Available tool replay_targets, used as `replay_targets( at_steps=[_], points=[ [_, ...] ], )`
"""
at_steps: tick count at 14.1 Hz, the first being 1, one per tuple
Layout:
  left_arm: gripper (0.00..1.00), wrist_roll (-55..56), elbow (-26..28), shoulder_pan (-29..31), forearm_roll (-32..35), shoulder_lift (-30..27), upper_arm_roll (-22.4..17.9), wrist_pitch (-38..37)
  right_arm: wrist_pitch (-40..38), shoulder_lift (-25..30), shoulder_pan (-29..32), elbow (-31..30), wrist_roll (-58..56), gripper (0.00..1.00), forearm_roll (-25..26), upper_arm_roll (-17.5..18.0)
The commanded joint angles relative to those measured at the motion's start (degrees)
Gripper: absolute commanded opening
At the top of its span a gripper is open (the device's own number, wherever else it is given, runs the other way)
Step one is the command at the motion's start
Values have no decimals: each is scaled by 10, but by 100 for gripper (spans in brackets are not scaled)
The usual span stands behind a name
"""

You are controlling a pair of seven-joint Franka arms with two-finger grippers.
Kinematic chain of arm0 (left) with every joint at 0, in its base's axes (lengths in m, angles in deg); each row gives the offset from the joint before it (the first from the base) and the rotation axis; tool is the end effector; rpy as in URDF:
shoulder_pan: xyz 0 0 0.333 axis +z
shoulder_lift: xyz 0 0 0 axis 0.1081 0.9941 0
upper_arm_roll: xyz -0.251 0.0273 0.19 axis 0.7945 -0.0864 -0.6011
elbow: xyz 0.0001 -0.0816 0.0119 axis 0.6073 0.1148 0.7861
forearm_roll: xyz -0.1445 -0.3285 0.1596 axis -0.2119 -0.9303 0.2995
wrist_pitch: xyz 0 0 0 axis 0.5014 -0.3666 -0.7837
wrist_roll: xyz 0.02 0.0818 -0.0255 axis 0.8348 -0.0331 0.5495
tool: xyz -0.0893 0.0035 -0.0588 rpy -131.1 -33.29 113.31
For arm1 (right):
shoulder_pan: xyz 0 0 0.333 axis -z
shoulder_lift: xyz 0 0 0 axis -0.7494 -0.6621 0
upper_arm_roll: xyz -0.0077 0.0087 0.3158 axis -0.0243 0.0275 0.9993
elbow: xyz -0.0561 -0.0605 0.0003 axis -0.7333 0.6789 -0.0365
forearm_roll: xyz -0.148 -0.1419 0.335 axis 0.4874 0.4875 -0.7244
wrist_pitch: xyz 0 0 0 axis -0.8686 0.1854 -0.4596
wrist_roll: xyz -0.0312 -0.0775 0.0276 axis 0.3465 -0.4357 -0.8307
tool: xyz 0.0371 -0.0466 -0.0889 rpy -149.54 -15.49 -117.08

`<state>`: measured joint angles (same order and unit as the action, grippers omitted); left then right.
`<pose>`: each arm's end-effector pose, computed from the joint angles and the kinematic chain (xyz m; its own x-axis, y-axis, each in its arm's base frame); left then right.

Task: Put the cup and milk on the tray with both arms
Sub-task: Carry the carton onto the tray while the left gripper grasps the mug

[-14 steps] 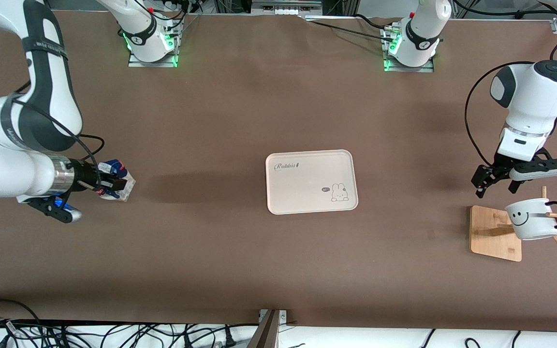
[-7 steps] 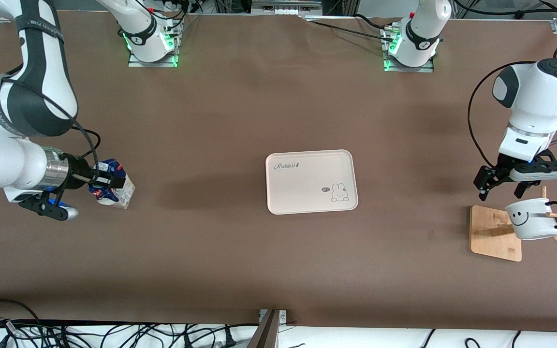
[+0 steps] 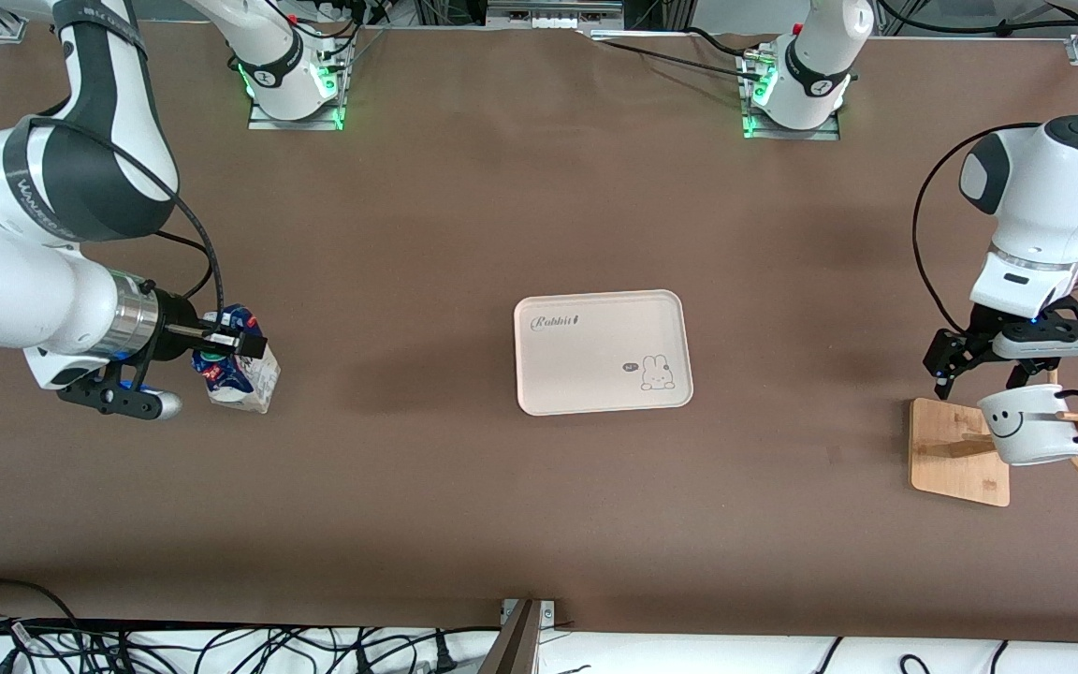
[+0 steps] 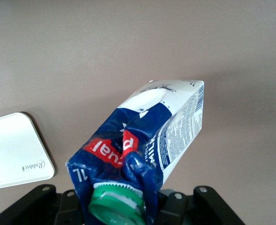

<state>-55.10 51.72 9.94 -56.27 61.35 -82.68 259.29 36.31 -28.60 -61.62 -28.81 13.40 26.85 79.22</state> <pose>0.5896 0.0537 0.3872 0.8133 -0.0241 0.5814 0.0462 -0.9933 -0.1057 0.6703 0.1286 0.4858 0.9676 -0.1928 -0.1631 -0.2132 -0.9697 -0.1189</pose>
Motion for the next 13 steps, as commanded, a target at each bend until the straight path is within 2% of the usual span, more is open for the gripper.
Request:
replay_targets(
  at_steps=[1,4,8,10,13],
  points=[
    [100,-4,-33,-2,24,19,-4,1,2,14,-1,-3,-2,0,-12,14],
    [100,-4,-41,-1,32,26,-4,2,18,27,-2,-4,0,0,-23,28],
    [100,-5,-41,11,49,27,-8,4,22,29,-19,-4,9,0,-95,40],
    [100,-4,-41,19,83,27,-13,5,32,26,-36,-5,35,0,-139,41],
    [100,-4,-41,23,88,27,-17,16,66,16,-63,-11,40,0,-171,43]
  ],
)
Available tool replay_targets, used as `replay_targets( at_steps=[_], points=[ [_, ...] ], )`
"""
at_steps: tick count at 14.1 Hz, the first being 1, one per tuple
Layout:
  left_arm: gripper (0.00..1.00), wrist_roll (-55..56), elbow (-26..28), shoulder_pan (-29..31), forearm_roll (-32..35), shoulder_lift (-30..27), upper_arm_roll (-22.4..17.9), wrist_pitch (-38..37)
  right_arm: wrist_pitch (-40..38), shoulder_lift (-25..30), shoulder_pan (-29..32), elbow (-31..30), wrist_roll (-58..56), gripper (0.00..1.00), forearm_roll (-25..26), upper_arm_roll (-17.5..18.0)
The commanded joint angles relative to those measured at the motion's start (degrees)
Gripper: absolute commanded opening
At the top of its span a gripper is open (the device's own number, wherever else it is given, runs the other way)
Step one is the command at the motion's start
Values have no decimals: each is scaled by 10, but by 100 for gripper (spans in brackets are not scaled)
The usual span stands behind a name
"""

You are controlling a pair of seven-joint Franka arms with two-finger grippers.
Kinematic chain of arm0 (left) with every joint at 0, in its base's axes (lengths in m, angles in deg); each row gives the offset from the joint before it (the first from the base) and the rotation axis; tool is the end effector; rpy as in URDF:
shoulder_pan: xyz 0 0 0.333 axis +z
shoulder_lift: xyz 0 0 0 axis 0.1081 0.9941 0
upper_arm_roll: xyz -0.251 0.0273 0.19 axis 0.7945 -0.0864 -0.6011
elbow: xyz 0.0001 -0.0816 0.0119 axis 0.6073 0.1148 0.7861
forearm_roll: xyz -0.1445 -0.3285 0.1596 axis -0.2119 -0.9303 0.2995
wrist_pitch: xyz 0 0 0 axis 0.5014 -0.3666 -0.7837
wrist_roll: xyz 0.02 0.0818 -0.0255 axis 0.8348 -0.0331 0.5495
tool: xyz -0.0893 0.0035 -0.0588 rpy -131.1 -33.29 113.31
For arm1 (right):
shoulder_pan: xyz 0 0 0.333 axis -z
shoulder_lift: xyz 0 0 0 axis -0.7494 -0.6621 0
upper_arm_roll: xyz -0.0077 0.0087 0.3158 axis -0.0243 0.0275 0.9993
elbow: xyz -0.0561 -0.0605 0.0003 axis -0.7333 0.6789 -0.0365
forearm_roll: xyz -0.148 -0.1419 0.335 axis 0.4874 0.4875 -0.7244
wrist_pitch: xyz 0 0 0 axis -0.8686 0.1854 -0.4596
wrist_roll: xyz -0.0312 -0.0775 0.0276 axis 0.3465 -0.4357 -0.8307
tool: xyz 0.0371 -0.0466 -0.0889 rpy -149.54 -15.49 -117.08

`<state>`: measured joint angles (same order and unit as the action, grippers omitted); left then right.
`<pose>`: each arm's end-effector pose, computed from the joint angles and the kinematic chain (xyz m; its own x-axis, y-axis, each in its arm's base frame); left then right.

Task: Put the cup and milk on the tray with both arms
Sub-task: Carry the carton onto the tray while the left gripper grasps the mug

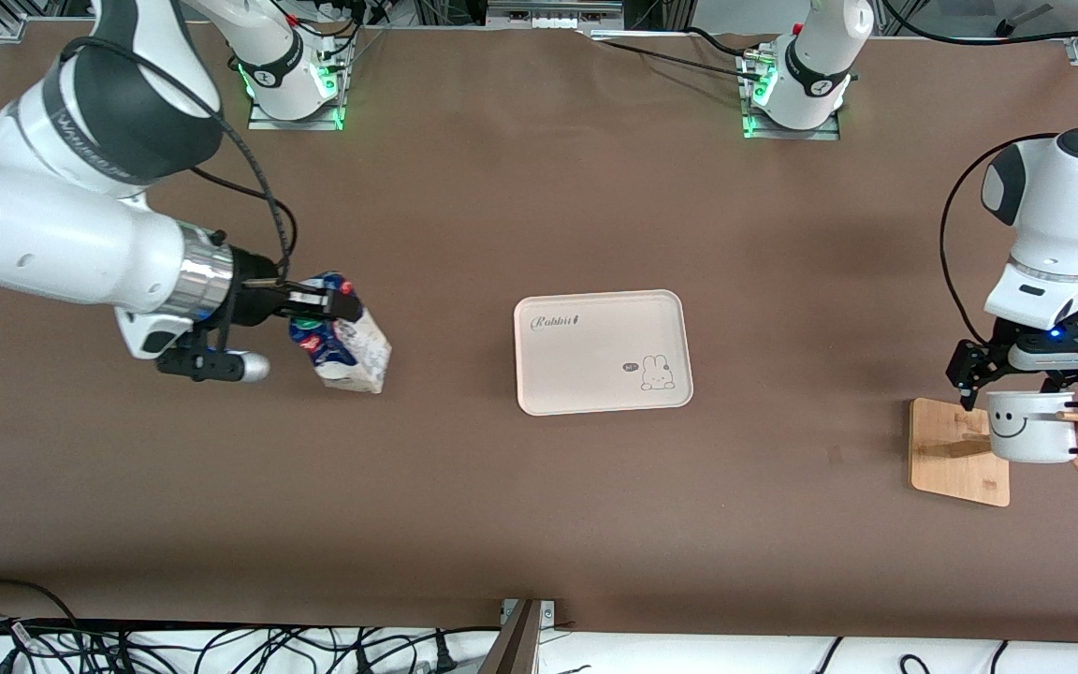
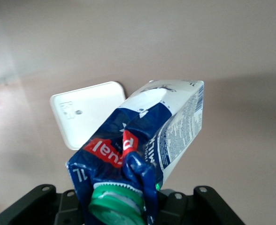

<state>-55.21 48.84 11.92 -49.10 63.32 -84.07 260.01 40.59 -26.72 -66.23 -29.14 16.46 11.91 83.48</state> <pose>0.5996 0.0811 0.3899 0.8035 -0.1080 0.5855 0.0153 -0.9793 -0.2018 0.6429 0.2428 0.5193 0.9757 -0.1056 -0.1920 -0.1761 -0.8994 -0.4002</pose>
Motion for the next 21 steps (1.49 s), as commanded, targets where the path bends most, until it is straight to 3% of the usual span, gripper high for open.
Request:
replay_targets(
  at_steps=[1,4,5,10,14,15,21],
  points=[
    [100,-3,-12,4,17,7,-3,9,34,-10,-25,-8,10,0,-21,1],
    [100,-3,-12,4,18,7,-3,9,73,-26,-65,-14,6,0,-21,1],
    [95,-3,-12,4,18,7,-3,8,81,-35,-79,-13,-2,0,-15,1],
    [34,-3,-12,4,18,7,-3,8,130,-73,-153,-13,-1,0,-11,0],
    [13,-3,-12,6,18,7,-3,8,176,-98,-178,-12,-1,0,-12,0],
    [3,-3,-12,6,18,7,-3,8,179,-102,-183,-13,-1,0,-12,0],
    [0,4,-13,2,16,5,-2,8,227,-127,-209,-13,0,0,1,0]
  ],
)
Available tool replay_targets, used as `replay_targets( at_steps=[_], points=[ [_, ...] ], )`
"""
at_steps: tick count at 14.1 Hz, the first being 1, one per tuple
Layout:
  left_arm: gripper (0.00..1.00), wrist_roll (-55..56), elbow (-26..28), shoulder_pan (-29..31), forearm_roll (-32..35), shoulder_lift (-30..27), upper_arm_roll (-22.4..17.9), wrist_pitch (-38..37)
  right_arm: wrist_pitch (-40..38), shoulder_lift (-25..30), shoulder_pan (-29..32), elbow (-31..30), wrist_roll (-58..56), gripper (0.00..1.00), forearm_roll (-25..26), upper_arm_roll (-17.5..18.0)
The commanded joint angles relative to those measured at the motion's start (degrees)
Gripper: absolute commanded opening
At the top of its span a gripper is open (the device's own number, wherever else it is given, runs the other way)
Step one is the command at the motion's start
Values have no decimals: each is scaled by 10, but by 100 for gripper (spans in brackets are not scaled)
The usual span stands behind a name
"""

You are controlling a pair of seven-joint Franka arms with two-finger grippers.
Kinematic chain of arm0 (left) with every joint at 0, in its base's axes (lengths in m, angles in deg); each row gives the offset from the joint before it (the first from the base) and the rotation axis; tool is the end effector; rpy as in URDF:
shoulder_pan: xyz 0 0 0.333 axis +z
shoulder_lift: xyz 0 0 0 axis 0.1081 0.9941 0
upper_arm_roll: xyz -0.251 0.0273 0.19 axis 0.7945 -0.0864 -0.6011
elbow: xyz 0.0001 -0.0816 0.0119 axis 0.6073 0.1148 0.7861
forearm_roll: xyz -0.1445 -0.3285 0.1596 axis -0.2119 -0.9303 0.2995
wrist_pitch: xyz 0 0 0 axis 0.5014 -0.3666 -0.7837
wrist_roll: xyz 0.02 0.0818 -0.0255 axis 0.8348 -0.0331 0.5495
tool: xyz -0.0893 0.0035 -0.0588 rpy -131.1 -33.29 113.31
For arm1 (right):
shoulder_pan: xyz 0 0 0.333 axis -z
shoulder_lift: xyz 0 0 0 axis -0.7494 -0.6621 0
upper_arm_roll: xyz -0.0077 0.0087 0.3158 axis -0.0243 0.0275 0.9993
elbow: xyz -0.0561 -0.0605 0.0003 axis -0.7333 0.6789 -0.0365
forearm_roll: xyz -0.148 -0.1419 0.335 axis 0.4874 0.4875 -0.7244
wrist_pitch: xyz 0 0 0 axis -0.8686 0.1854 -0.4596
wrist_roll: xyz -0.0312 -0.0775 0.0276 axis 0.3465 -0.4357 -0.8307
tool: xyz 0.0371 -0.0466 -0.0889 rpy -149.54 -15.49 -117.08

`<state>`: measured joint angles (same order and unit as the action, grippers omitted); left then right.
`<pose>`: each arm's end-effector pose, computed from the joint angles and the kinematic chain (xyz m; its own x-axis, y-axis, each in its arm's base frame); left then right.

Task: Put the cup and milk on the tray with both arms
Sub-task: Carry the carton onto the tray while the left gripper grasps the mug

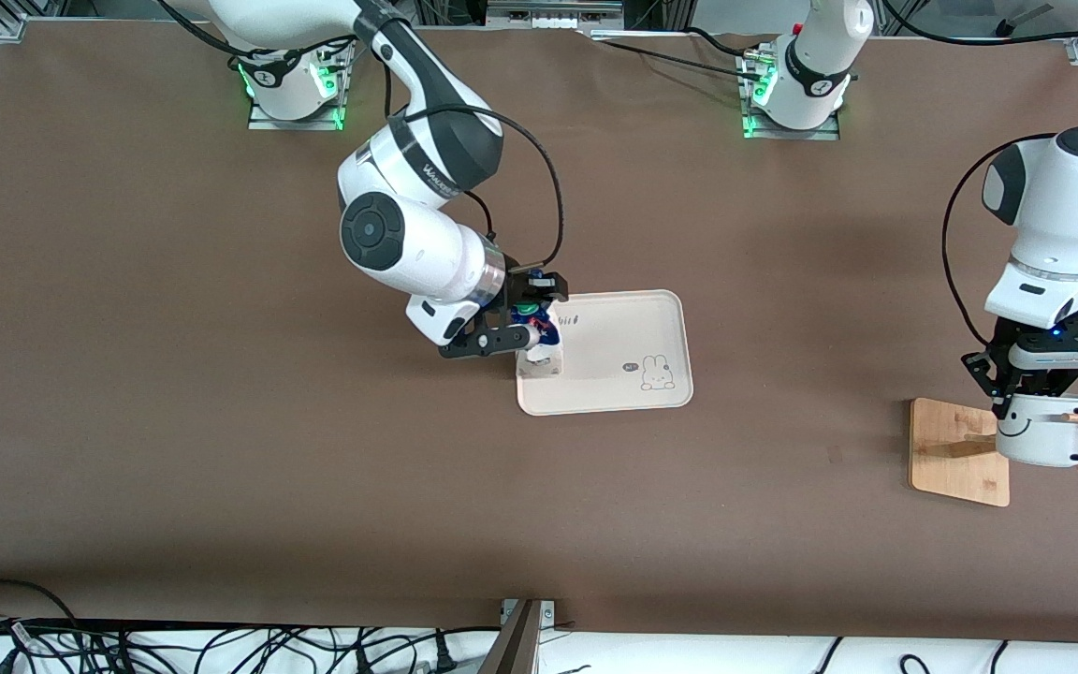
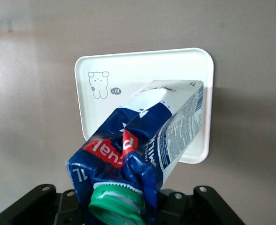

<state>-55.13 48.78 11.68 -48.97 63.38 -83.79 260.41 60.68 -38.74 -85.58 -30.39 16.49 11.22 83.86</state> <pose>0.6008 0.0754 0.3905 0.7982 -0.1168 0.5909 0.0056 -0.9795 -0.2012 0.5807 0.4657 0.3868 0.9908 0.0804 -0.1090 0.0276 -0.9077 -0.4187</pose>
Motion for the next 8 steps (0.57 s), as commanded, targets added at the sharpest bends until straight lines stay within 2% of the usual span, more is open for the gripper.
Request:
replay_targets(
  at_steps=[1,4,8],
  points=[
    [0,3,-12,2,15,4,-5,4,46,-15,-21,0,0,0,8,-4],
    [0,5,-12,-8,12,3,-1,4,103,-45,-34,-1,0,0,8,-5],
    [0,15,-12,-24,10,0,2,4,106,-49,-36,-12,0,0,22,-5]
  ],
)
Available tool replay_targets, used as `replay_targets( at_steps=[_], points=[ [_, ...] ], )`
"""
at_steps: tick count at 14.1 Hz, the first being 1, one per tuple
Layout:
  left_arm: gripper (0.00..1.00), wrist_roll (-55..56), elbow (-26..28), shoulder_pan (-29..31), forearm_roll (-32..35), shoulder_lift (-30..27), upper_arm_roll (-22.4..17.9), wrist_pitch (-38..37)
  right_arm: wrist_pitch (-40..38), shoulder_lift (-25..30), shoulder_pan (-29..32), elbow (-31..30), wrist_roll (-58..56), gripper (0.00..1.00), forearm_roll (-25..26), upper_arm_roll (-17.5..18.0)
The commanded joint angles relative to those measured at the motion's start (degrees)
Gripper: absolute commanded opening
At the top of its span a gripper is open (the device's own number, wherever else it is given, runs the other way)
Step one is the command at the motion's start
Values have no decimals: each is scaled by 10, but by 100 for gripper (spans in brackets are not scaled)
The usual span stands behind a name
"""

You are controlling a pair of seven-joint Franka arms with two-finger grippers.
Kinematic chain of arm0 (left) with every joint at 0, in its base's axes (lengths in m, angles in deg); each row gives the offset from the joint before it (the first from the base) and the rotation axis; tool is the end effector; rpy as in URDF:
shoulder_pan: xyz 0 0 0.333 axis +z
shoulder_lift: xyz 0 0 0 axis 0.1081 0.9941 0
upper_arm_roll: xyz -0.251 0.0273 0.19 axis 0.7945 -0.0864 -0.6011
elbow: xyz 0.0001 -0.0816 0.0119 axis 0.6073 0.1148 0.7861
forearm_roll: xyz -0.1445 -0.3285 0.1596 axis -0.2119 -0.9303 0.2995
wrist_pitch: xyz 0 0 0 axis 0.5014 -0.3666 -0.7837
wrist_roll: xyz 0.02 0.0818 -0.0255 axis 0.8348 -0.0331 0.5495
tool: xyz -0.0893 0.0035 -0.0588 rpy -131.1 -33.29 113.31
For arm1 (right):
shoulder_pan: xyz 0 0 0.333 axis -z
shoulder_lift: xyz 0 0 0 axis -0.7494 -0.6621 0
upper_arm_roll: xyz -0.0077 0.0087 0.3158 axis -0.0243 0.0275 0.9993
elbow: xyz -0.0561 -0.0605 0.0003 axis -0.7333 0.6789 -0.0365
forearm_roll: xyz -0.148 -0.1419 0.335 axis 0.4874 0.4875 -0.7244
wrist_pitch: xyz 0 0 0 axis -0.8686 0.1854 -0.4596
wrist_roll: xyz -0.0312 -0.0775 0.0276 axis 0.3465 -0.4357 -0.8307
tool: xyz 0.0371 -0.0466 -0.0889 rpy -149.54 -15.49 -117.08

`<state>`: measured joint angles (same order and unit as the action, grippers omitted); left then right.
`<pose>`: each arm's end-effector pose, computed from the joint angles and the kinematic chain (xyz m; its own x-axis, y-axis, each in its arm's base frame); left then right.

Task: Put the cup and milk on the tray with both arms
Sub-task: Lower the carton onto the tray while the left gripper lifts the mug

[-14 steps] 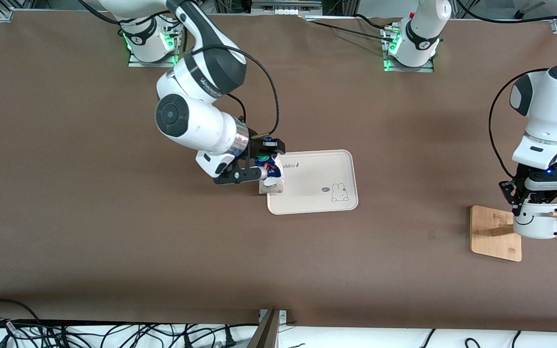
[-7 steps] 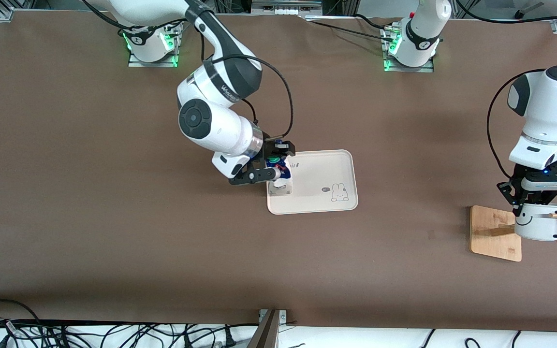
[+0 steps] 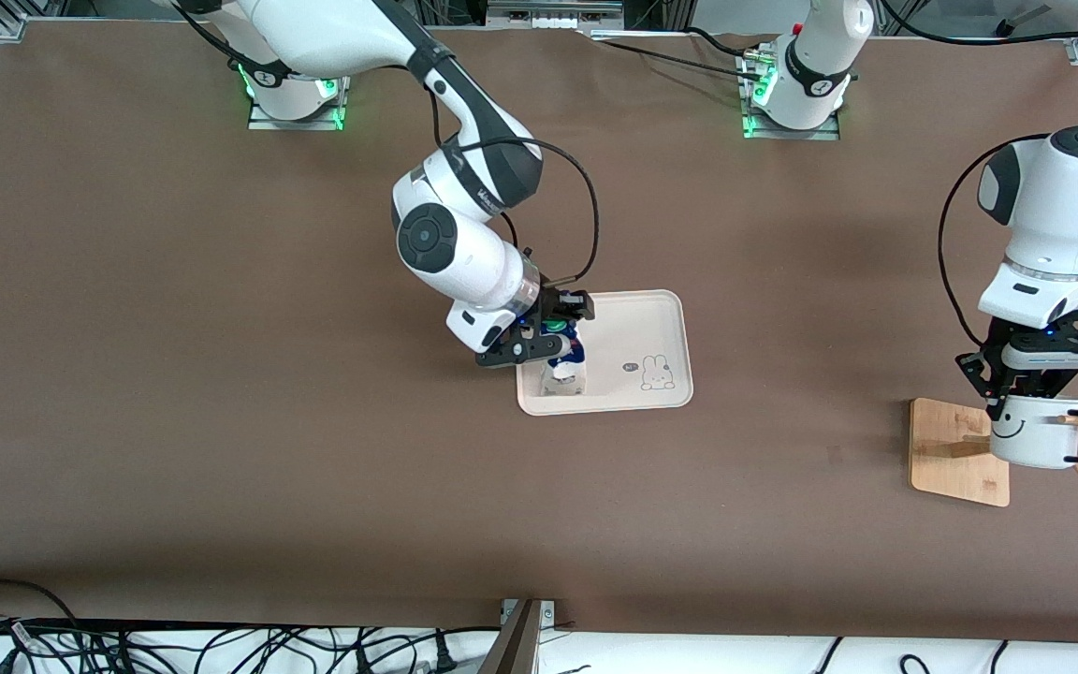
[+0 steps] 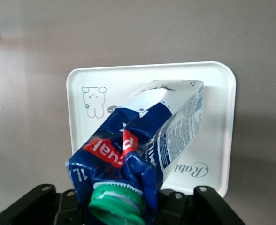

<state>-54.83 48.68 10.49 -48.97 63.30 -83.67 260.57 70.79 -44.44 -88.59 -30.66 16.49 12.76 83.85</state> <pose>0.6028 0.0616 0.3926 0.7919 -0.1303 0.5966 -0.0122 -0.9802 -0.1978 0.5757 0.4975 0.3249 0.9970 0.0707 -0.0328 0.0514 -0.9129 -0.4050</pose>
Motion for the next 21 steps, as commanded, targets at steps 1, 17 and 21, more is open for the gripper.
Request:
replay_targets(
  at_steps=[1,17,21],
  points=[
    [0,17,-11,-14,10,0,3,2,5,9,-6,-15,1,0,5,-5],
    [0,19,-102,-58,8,-30,122,-261,-101,21,-1,-18,64,0,3,-5],
    [0,17,-151,-65,8,-23,162,-414,-65,19,-2,-17,28,0,2,-4]
  ],
)
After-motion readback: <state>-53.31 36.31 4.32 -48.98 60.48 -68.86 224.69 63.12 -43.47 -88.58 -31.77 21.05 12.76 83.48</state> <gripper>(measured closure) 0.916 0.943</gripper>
